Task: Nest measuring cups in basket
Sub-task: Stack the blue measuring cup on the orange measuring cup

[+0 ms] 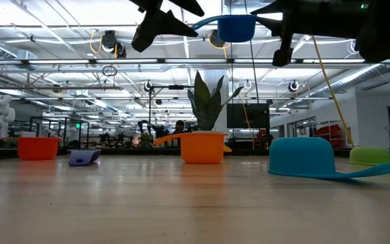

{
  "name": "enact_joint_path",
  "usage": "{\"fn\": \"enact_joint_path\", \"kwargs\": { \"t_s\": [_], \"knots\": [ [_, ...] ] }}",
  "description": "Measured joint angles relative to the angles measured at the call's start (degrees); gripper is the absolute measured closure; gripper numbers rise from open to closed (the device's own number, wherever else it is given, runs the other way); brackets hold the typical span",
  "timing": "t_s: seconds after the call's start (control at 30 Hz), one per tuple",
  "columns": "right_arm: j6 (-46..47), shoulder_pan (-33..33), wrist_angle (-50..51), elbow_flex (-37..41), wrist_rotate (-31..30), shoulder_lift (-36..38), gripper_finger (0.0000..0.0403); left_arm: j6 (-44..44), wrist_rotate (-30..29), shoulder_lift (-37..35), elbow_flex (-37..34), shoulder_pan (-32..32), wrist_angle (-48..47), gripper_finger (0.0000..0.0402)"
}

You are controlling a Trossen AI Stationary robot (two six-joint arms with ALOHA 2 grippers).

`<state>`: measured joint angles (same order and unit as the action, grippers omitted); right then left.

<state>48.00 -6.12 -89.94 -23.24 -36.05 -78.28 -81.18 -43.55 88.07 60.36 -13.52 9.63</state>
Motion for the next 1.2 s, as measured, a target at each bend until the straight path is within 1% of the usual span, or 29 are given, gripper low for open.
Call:
{"fn": "enact_joint_path", "kwargs": {
  "t_s": [0.27, 0.5, 0.73, 0.83, 0.9, 1.03, 1.2],
  "knots": [
    [2.28, -0.01, 0.01, 0.00, -0.09, -0.93, 0.0403, -0.58, -0.04, 0.00, 0.00, 0.02, 1.94, 0.0264],
    [3.77, -0.01, 0.19, -0.02, -0.39, -1.42, 0.0402, -1.41, -0.02, 0.00, -0.02, 0.00, 2.63, 0.0304],
    [3.75, 0.05, 2.35, 0.00, -1.24, -1.44, 0.0379, -0.07, -0.06, -0.04, -0.02, -0.11, 2.74, 0.0364],
    [5.55, 0.08, 3.84, 0.00, -1.48, -1.48, 0.0367, 0.78, -0.19, -0.15, -0.02, -0.24, 2.95, 0.0389],
    [6.95, 0.08, 5.48, 0.02, -2.25, -1.49, 0.0358, 0.98, -0.18, -0.15, 0.00, -0.24, 3.08, 0.0392],
    [6.89, 0.08, 7.05, 0.07, -2.58, -1.49, 0.0330, 3.00, -0.17, -0.15, 0.00, -0.22, 2.68, 0.0386],
    [5.91, 0.08, 8.30, 0.28, -2.78, -1.49, 0.0277, 5.43, -0.65, -0.11, 0.02, -0.15, 1.03, 0.0394]
  ]
}}
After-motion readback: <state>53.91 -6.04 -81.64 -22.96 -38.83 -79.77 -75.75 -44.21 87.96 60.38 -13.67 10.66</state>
